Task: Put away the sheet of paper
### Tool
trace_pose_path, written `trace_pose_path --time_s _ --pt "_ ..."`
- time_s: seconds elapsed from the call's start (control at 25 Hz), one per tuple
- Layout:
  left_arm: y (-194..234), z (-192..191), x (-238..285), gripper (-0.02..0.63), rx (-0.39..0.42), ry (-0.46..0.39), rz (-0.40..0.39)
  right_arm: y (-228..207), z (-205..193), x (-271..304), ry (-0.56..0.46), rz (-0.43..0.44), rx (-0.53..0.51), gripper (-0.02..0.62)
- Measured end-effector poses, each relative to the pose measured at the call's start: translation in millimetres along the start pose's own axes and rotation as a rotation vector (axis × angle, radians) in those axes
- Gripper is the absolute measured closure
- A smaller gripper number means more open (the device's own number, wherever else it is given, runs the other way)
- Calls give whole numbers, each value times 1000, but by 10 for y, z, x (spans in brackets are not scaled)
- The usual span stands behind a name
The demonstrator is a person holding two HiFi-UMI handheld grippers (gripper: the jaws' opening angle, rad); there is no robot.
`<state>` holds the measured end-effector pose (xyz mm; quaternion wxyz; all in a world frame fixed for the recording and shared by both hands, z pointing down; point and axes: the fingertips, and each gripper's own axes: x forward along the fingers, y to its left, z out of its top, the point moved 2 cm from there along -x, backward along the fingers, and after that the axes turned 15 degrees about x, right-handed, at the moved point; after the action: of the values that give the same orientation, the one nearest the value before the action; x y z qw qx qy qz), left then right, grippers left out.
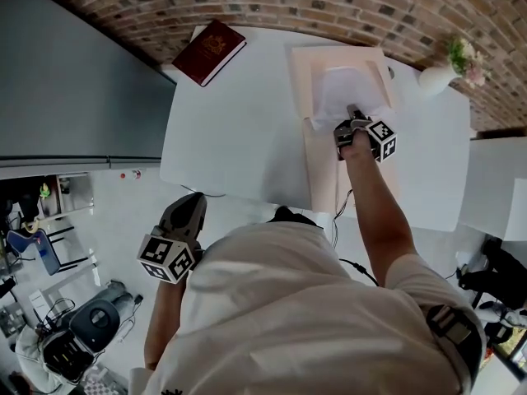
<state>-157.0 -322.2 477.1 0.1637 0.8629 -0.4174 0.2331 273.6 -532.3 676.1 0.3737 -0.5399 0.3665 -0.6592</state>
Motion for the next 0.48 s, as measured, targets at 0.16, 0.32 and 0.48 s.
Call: trace_pose_path --time_s 0.16,0.32,0.48 --pt "73 5 10 581 -16 7 17 51 -7 181 0 -9 -11 568" --pt "124 -2 13 581 -30 14 28 95 4 314 -2 -25 -36 568" --pt "173 -29 4 581 -40 15 35 153 -23 405 14 -33 -55 566"
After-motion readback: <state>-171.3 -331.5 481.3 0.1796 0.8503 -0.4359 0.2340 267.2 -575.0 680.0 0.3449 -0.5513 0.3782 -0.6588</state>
